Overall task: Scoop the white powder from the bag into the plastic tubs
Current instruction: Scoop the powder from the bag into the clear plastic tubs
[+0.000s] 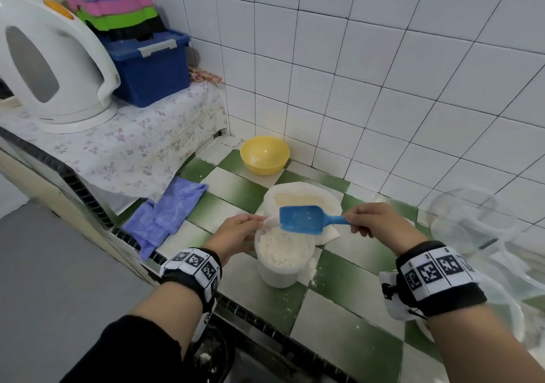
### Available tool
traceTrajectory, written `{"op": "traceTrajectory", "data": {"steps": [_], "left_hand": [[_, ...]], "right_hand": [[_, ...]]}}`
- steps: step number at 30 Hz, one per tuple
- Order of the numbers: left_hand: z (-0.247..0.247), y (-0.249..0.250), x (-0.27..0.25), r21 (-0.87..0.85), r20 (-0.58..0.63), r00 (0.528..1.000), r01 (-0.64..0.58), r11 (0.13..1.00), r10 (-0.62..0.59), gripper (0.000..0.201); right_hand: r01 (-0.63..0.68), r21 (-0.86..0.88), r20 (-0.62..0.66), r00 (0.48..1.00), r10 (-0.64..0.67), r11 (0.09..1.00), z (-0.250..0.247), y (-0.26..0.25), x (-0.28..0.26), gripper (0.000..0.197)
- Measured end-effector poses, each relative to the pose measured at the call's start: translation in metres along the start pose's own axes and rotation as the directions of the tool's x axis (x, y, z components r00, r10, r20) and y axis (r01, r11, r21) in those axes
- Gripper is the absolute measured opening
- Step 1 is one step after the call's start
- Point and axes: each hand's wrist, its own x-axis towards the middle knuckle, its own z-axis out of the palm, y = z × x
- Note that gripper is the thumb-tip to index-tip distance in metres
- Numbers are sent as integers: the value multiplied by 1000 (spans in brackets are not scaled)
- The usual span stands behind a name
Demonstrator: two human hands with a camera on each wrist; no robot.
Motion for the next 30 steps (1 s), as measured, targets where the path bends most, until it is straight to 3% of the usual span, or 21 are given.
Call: {"op": "traceTrajectory", "data": {"steps": [4,9,13,18,21,26,28,30], "left_hand": [[-4,0,4,5,22,1000,5,1000,-5,20],[-12,-2,14,43,71,997,12,999,-15,19],[-16,-1,19,111,89,996,-12,994,2,16],[-19,-1,24,168,108,994,-29,985,11,14],[-22,1,26,239,110,993,-57,969,31,13],[-23,7,26,353,172,985,-94,931,34,20],[-22,8,25,377,207,978,-107,920,28,24],[-21,10,23,375,219,976,-105,921,22,25]], "right_hand": [[-19,166,-161,986,46,986,8,1,5,26],[-123,127,-345,925,160,984,36,2,18,33],[-245,27,-361,902,238,969,57,-2,27,31],[-305,-49,-342,900,271,951,78,-2,45,41],[-303,35,-348,890,295,952,85,5,47,43],[-326,70,-469,823,320,943,89,22,8,45],[-315,98,-464,825,323,944,94,23,-10,44],[-310,158,-380,858,347,938,102,20,-22,33]]}}
